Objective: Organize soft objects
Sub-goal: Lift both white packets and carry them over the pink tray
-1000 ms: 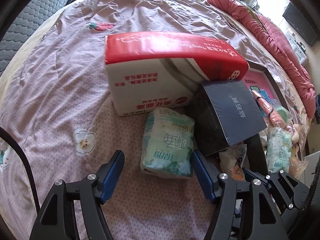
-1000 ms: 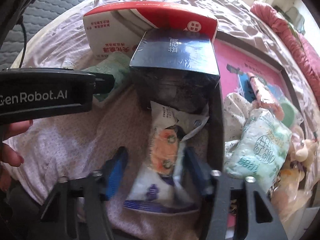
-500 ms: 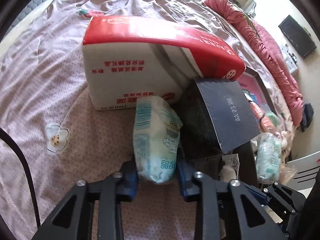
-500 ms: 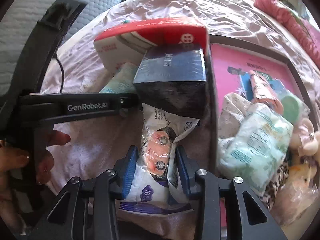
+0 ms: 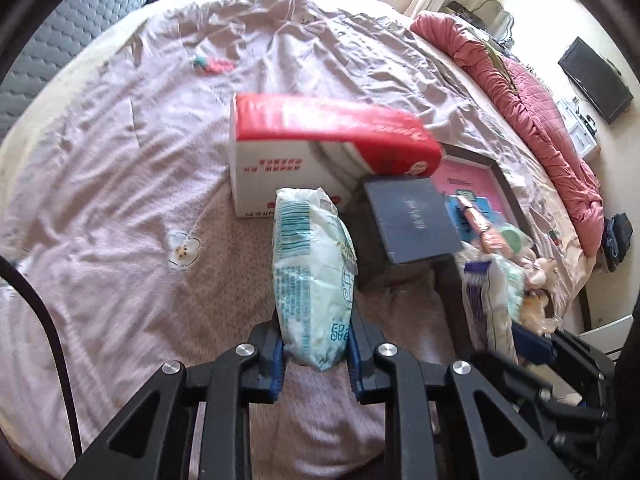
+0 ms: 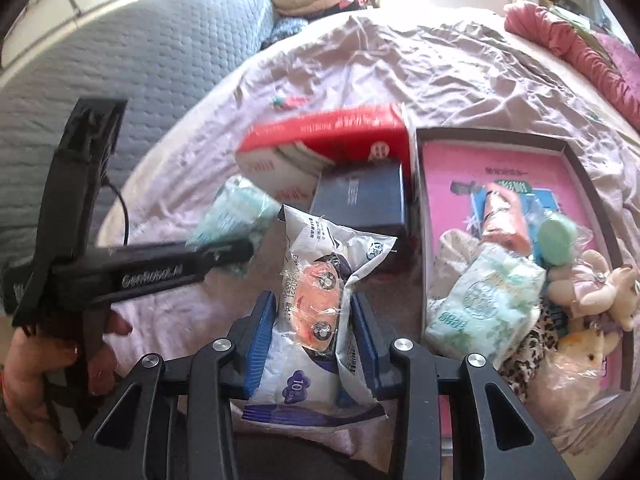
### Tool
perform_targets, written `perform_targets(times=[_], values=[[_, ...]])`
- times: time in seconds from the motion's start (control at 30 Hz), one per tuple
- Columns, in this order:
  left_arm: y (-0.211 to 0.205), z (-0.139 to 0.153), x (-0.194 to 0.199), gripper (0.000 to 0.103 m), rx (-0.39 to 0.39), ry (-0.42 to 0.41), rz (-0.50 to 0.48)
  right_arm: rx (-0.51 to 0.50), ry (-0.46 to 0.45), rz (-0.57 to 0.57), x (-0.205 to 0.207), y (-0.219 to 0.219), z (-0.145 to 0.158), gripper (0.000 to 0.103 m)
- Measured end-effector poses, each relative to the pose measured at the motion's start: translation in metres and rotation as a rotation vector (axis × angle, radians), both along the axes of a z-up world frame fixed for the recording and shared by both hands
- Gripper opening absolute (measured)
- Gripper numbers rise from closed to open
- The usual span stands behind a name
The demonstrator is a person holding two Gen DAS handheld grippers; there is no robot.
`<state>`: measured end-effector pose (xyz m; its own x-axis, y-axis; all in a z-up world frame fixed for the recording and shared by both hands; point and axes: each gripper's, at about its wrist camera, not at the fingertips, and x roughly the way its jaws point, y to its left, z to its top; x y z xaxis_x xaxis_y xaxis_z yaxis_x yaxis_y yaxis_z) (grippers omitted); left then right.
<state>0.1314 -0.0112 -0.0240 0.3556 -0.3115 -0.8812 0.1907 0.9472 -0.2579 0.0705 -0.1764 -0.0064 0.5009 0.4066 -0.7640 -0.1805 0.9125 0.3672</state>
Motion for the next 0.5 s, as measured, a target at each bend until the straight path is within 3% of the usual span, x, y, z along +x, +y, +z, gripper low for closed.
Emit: perform_targets(times=[0.2, 0.5], values=[[-0.024, 0.037, -0.022, 0.025, -0.016, -0.058, -0.044, 0.073, -0.049, -0.056, -0.012, -0.028, 0.027, 0.04], [-0.069, 0.076, -0.041, 0.025, -0.039, -0.124, -0.105, 0.1, -0.124, -0.155, -0.033, -0.077, 0.057, 0.04]])
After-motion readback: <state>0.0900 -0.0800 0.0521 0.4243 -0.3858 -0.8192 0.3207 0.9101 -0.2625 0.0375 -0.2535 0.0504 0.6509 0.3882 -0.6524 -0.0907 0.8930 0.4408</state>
